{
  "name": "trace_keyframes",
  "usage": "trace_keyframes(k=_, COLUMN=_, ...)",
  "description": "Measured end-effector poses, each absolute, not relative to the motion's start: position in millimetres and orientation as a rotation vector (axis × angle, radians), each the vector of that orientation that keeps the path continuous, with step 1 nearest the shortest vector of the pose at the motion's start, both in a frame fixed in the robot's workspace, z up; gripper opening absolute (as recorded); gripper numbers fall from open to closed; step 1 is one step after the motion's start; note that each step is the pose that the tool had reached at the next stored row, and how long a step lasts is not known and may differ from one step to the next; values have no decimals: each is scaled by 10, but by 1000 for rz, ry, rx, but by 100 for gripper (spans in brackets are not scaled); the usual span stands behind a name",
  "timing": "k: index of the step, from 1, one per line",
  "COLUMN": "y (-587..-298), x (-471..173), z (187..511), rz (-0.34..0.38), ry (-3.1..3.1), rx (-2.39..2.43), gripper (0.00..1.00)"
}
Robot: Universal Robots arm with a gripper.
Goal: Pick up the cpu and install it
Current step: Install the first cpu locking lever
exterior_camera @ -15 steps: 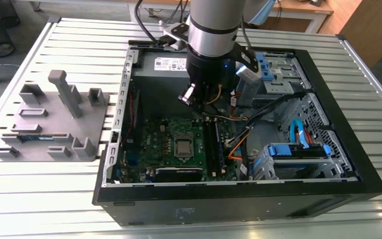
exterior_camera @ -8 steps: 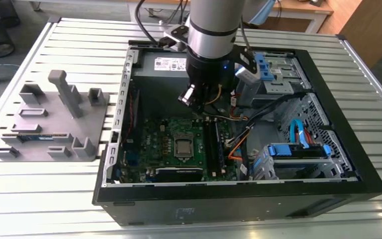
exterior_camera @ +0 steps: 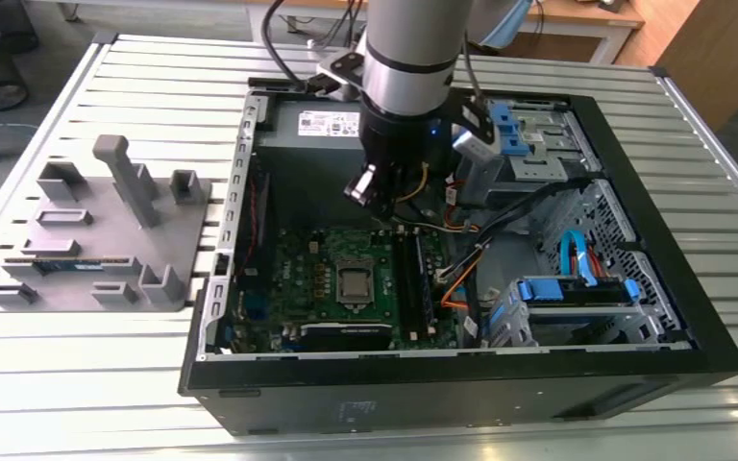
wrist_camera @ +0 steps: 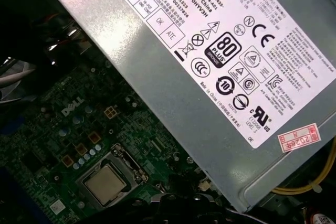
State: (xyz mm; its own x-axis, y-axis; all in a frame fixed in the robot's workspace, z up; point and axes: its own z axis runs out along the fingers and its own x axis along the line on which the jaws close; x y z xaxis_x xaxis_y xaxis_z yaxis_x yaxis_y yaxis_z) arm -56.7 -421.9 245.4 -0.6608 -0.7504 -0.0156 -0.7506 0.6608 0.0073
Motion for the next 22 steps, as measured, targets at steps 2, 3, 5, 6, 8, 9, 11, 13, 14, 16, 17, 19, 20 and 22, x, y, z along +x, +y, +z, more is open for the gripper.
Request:
trace_keyframes(k=2, y=-4219, x=-567, z=2442, rz=21, ry=2852, rx=-1289, gripper=11)
trace_keyframes(k=3, y=-4219, x=-567, z=2436, rz=20, ry=2852, rx=-1289, gripper=11)
trace_keyframes(k=5, y=-4219, x=-567, z=2426, rz=20, ry=2852, rx=-1289, gripper=11)
trace_keyframes(k=6, y=-4220, x=-568, z=2425, rz=20, ry=2852, rx=-1289, gripper=11)
trace_keyframes(k=8, y=-4223, x=-568, z=2422, rz=20, ry=2852, rx=-1289, gripper=11)
trace_keyframes(k=9, y=-4227, x=-568, z=2421, rz=20, ry=2852, rx=-1289, gripper=11)
trace_keyframes(k=11, y=-4240, x=-567, z=2422, rz=20, ry=2852, rx=-1289, gripper=11)
trace_keyframes(k=13, y=-4256, x=-567, z=2421, rz=20, ry=2852, rx=-1289, gripper=11)
trace_keyframes(k=14, y=-4266, x=-567, z=2422, rz=20, ry=2852, rx=-1289, gripper=11)
trace_keyframes(k=16, y=-4286, x=-567, z=2422, rz=20, ry=2852, rx=-1289, gripper=11)
trace_keyframes(k=17, y=-4298, x=-567, z=2422, rz=20, ry=2852, rx=-1289, gripper=11)
trace_keyframes(k=19, y=-4323, x=-567, z=2421, rz=20, ry=2852, rx=-1289, gripper=11)
trace_keyframes(k=20, y=-4337, x=-567, z=2421, rz=20, ry=2852, rx=-1289, gripper=11)
trace_keyframes(k=22, y=-4365, x=-567, z=2421, rz=20, ry=2852, rx=-1289, gripper=11)
